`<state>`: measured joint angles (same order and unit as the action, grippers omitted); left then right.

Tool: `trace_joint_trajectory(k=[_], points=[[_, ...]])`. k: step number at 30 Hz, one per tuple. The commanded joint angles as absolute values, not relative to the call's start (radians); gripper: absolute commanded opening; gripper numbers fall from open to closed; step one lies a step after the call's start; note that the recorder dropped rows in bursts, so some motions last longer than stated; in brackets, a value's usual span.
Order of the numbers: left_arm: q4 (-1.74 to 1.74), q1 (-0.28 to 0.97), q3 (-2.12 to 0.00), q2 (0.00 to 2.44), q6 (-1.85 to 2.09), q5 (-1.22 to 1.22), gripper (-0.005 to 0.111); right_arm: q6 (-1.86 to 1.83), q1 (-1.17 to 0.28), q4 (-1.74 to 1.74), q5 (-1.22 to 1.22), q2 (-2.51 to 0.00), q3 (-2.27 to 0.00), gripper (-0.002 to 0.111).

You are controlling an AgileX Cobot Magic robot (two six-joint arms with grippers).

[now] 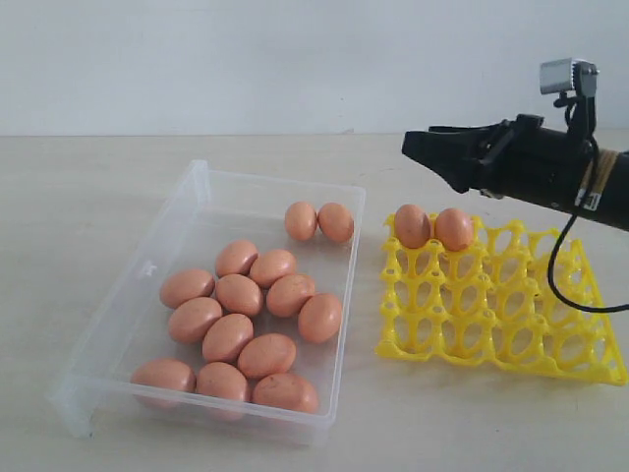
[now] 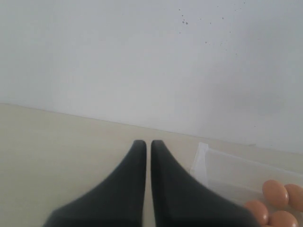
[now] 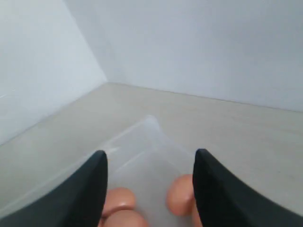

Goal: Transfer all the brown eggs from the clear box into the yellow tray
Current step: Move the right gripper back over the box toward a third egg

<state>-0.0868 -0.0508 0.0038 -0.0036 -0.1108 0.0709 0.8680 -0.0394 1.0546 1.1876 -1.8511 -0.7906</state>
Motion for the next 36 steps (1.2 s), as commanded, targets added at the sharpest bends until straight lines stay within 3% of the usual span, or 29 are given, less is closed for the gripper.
trace_joint_trajectory(k=[1,7,11,23,36], points=[[-0.087,-0.047,0.0,0.0,-0.112,0.069,0.004,0.994,-0.157,1.198,1.035,-1.817,-0.871,0.049],[-0.087,-0.047,0.0,0.0,-0.112,0.069,0.004,1.157,-0.387,1.228,0.462,-1.815,-1.009,0.049],[-0.087,-0.047,0.0,0.0,-0.112,0.069,0.004,1.287,-0.498,1.323,0.209,-1.815,-1.093,0.049],[-0.087,-0.047,0.0,0.0,-0.112,0.069,0.004,1.384,-0.559,1.374,0.073,-1.871,-1.22,0.049],[-0.087,-0.047,0.0,0.0,-0.112,0.069,0.004,1.425,-0.559,1.373,0.093,-2.065,-1.313,0.049]])
